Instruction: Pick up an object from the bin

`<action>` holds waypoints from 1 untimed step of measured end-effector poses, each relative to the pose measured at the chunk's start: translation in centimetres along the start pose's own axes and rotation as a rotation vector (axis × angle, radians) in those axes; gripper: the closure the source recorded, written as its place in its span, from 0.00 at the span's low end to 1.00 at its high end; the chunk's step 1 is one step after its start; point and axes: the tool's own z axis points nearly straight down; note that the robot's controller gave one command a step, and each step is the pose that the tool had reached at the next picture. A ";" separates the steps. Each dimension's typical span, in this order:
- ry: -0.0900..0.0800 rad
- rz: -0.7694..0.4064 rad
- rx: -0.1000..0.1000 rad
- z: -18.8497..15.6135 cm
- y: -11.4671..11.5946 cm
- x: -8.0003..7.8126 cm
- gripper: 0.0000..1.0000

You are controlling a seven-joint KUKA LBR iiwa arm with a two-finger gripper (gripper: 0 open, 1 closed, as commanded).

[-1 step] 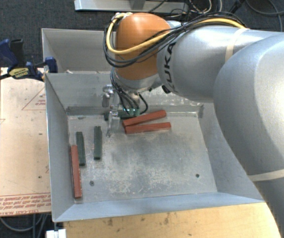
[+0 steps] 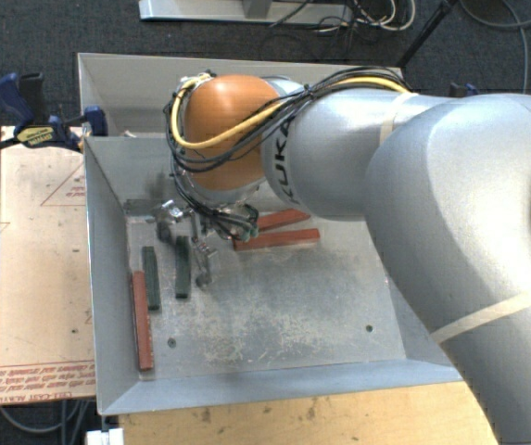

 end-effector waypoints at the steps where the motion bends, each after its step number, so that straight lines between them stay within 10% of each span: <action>1: -0.008 -0.282 0.003 -3.3 3.1 -1.6 0.00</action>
Offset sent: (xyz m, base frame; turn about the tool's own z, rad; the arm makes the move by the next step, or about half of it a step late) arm -0.0039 0.0328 0.0321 -0.2841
